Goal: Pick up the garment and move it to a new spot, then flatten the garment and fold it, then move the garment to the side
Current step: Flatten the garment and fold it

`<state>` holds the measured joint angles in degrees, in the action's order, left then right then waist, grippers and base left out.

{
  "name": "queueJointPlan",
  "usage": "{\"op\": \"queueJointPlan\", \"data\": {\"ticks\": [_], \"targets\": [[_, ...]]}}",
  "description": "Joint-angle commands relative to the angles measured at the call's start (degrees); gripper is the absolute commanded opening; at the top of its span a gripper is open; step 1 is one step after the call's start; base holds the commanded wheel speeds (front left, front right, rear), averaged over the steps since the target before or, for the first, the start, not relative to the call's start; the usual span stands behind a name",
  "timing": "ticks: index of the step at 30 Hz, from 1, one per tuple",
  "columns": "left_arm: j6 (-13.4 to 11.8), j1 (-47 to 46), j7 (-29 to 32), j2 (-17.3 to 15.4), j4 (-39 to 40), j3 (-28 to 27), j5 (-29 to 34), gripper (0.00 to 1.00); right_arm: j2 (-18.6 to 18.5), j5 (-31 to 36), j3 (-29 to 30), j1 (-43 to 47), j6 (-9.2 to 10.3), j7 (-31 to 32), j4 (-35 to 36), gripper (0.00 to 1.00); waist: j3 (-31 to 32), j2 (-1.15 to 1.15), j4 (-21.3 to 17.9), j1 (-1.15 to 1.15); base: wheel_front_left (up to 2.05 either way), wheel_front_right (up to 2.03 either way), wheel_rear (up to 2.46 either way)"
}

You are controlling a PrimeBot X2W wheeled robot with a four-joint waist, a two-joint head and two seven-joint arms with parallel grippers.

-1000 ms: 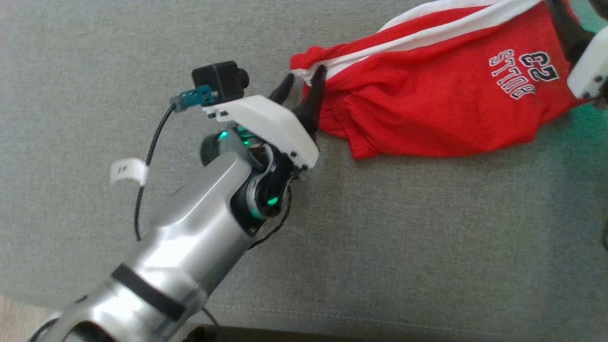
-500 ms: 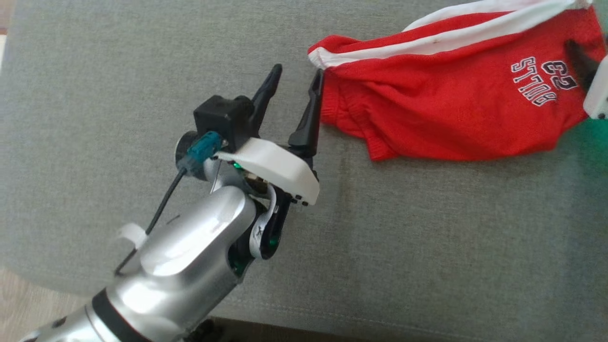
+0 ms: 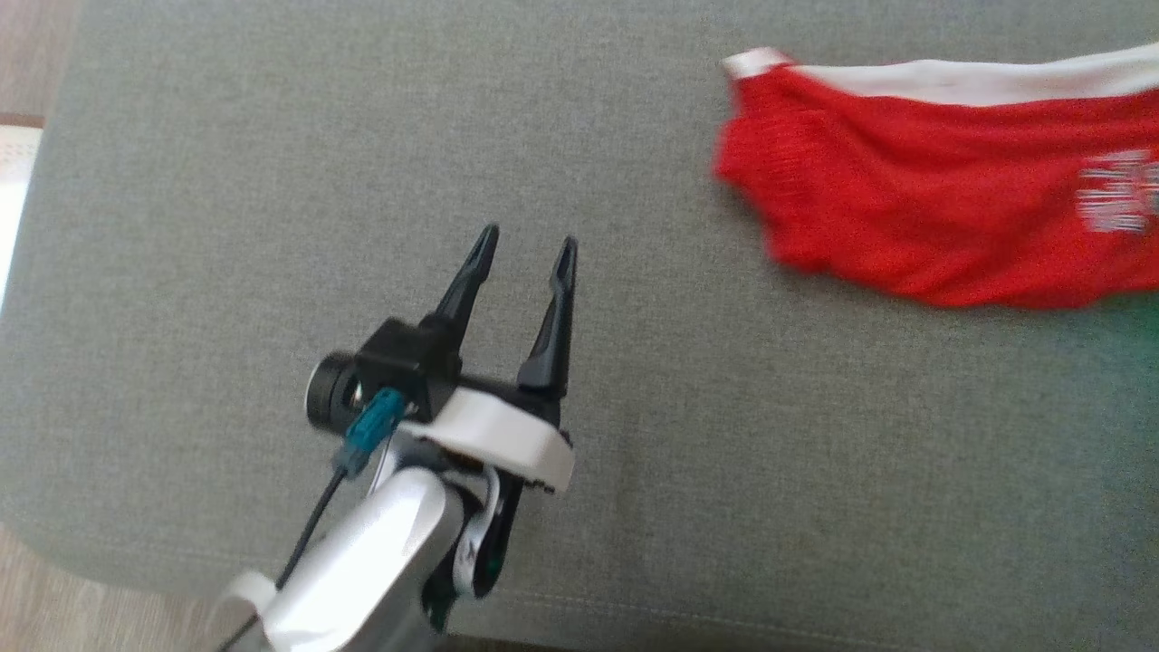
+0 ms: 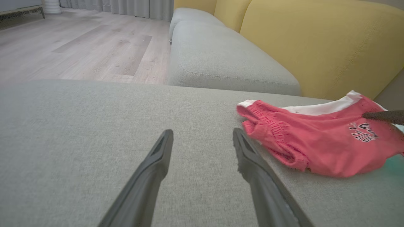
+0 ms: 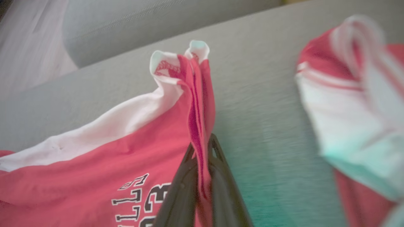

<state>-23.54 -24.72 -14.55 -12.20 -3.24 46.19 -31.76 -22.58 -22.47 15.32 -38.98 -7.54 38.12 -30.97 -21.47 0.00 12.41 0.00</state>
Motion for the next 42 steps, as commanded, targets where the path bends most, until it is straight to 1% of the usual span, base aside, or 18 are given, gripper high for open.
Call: {"op": "queueJointPlan", "data": {"ticks": [1, 5, 8, 11, 14, 17, 19, 24, 27, 31, 32, 33, 34, 36, 40, 41, 42], "targets": [[1.0, 1.2, -0.4, 0.2, 1.8, -3.7, 1.0, 1.00, -2.7, 1.2, 1.8, -0.8, 0.05, -0.6, 1.4, 0.00, 1.2, 0.00, 0.2, 0.00, 0.00, 0.00, 0.00], [2.4, 4.2, -0.4, 1.7, 1.6, -6.0, 1.8, 1.00, -2.8, 1.0, 2.2, -1.8, 0.05, 0.1, 2.0, 0.00, 1.8, 0.00, 0.4, 0.00, 0.00, 0.00, 0.00], [3.9, 6.7, -0.4, 3.3, 1.3, -8.4, 2.4, 1.00, -0.5, -0.5, -0.7, -2.7, 0.05, 2.4, 5.0, 0.00, 2.1, 0.00, 0.3, 0.00, 0.00, 0.00, 0.00], [5.6, 8.4, -0.4, 4.6, 0.6, -10.0, 3.3, 1.00, 3.8, -2.5, -5.0, -2.8, 0.05, 5.3, 9.3, 0.00, 2.2, 0.00, 0.4, 0.00, 0.00, 0.00, 0.00], [7.1, 9.6, -0.4, 5.9, -0.7, -10.8, 4.0, 1.00, 9.1, -3.0, -8.4, -2.2, 0.05, 7.1, 12.3, 0.00, 2.4, 0.00, 0.8, 0.00, 0.00, 0.00, 0.00], [8.7, 10.2, -0.4, 7.2, -1.7, -10.7, 4.7, 1.00, 14.1, -1.7, -10.5, -2.7, 0.05, 7.8, 13.2, 0.00, 2.2, 0.00, 1.7, 0.00, 0.00, 0.00, 0.00], [9.6, 10.1, -0.4, 7.9, -2.5, -10.4, 5.1, 1.00, 16.2, -0.1, -11.1, -3.3, 0.05, 7.6, 12.4, 0.00, 2.1, 0.00, 2.6, 0.00, 0.00, 0.00, 0.00], [11.2, 10.6, -0.4, 8.9, -4.7, -9.9, 5.6, 1.00, 18.8, 1.9, -10.8, -3.6, 0.05, 5.6, 9.5, 0.00, 3.1, 0.00, 5.2, 0.00, 0.00, 0.00, 0.00], [11.9, 11.6, -0.4, 9.2, -5.7, -9.5, 5.7, 1.00, 19.4, 1.5, -11.1, -3.7, 0.05, 4.6, 8.6, 0.00, 3.6, 0.00, 5.9, 0.00, 0.00, 0.00, 0.00], [12.5, 12.6, -0.4, 9.3, -6.4, -9.1, 5.1, 1.00, 19.6, 1.1, -13.0, -2.8, 0.05, 4.4, 8.0, 0.00, 4.4, 0.00, 6.2, 0.00, 0.00, 0.00, 0.00], [12.5, 12.7, -0.4, 9.3, -6.3, -9.0, 4.8, 1.00, 19.6, 1.2, -13.7, -2.5, 0.05, 4.1, 8.1, 0.11, 4.5, 0.00, 6.2, 0.00, 0.00, 0.00, 0.00], [12.5, 12.7, -0.4, 9.3, -6.4, -8.8, 4.6, 1.00, 19.7, 1.2, -14.2, -2.2, 0.05, 3.6, 8.1, 0.78, 4.7, 0.00, 6.2, 0.00, 0.00, 0.00, 0.00], [12.5, 12.7, -0.4, 9.3, -6.5, -8.8, 4.3, 1.00, 19.7, 1.0, -14.5, -1.8, 0.05, 3.1, 7.9, 1.00, 4.9, 0.00, 6.2, 0.00, 0.00, 0.00, 0.00], [12.5, 12.6, -0.4, 9.3, -6.8, -8.9, 3.8, 1.00, 19.7, 0.0, -15.3, -0.9, 0.05, 2.1, 7.2, 1.00, 5.4, 0.00, 6.0, 0.00, 0.00, 0.00, 0.00], [12.4, 12.4, -0.4, 9.3, -7.3, -10.0, 3.2, 1.00, 19.7, -5.5, -18.9, 1.0, 0.05, 0.6, 6.3, 1.00, 6.6, 0.00, 5.3, 0.00, 0.00, 0.00, 0.00], [12.4, 12.4, -0.4, 9.3, -7.3, -10.0, 3.2, 1.00, 19.7, -5.5, -18.9, 1.0, 0.05, 0.6, 6.3, 1.00, 6.6, 0.00, 5.3, 0.00, 0.00, 0.00, 0.00], [12.4, 12.6, -0.4, 9.3, -7.6, -10.8, 3.1, 1.00, 19.7, -8.2, -21.4, 2.4, 0.05, -0.7, 6.4, 1.00, 7.6, 0.00, 4.7, 0.00, 0.00, 0.00, 0.00]]}}
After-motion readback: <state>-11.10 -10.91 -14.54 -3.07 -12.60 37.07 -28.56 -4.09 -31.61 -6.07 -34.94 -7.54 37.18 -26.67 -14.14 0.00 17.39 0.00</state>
